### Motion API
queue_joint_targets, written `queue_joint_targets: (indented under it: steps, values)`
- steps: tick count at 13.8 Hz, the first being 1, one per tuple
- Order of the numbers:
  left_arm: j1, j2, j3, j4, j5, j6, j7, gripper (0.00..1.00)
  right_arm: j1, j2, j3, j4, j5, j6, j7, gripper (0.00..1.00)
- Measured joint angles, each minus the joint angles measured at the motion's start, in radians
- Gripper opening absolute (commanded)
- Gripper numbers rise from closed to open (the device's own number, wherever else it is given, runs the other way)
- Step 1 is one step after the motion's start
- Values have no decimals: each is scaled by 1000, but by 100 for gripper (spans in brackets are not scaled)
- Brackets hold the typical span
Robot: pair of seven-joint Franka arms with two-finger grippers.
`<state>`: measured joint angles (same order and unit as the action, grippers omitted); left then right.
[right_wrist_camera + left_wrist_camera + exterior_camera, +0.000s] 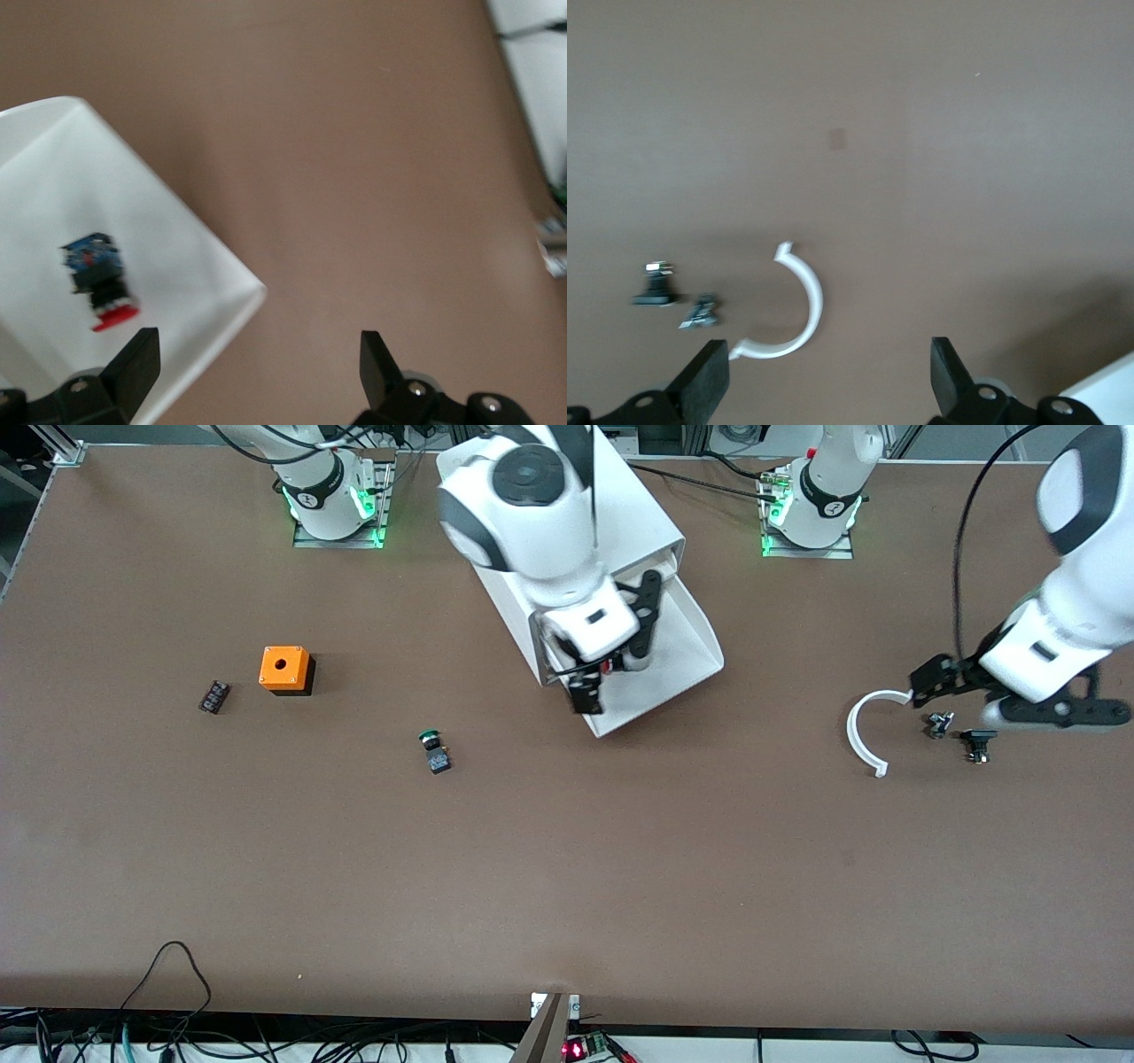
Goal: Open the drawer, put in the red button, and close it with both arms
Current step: 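Lower the red button into the drawer and open the right gripper, then withdraw the right gripper while the left gripper reaches the drawer front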
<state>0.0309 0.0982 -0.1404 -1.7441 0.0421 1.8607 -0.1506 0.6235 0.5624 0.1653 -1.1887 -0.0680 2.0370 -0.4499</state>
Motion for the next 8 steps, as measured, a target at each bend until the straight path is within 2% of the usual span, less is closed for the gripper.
queue_joint_targets:
  steps: [4,8]
  values:
    - [-82,110,-96,-57,0,189,-354,100,-68,-67,-103,-85,1,-10,333,100]
    - [-164,168,-119,-217,0,467,-584,100,-167,-113,-118,-134,-1,-153,730,100]
